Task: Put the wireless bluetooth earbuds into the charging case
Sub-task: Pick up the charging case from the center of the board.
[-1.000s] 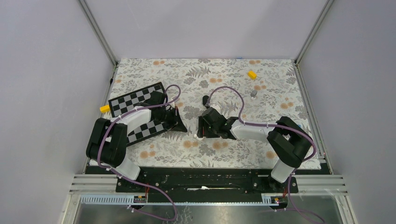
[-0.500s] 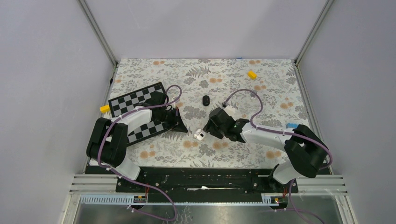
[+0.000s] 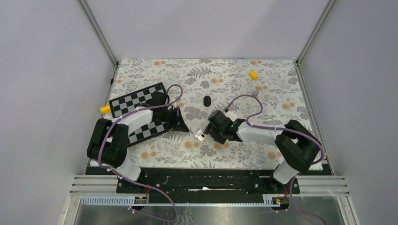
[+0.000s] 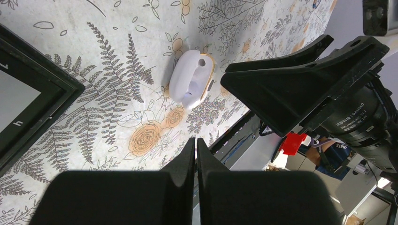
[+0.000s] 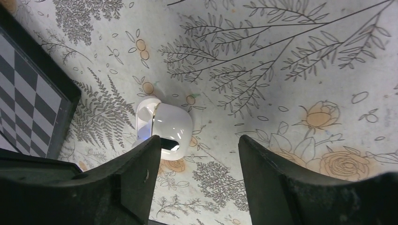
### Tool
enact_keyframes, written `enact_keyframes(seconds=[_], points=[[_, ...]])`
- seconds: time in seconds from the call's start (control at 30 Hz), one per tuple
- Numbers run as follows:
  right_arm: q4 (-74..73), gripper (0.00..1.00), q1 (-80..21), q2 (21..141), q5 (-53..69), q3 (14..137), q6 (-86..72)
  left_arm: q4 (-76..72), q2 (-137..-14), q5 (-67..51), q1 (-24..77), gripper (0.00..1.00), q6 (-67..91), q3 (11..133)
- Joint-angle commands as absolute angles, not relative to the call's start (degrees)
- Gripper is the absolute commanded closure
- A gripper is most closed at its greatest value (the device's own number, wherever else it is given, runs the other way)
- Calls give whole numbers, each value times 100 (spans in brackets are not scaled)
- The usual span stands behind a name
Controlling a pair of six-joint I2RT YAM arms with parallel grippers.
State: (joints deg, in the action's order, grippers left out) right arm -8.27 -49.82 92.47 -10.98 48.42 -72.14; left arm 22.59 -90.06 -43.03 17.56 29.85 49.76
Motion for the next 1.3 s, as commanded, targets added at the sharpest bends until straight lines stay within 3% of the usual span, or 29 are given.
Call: enact_keyframes(seconds=[0.0,0.4,0.73,1.07,1.27], points=[[-652,32,-4946,9363,-949,5127,-7310,2100,-8780,-4369,1758,100,2892,4992],[-345,32,-4942,9626,-641,5187,-7407,2100,-8834,-4465,1740,100,2800,4958],[-264,46,-4917,9771,-540,5262,-7409,2219,-8794,-4439,1666,100,2685,4970],[-264,47,-4913,9983,-447,5273,-7448,2232,-8753,-4448,1620,100,2655,4931],[-229,66,-4898,9923,-410,5269,-7274,2241,-8698,-4469,1530,100,2719,4954]])
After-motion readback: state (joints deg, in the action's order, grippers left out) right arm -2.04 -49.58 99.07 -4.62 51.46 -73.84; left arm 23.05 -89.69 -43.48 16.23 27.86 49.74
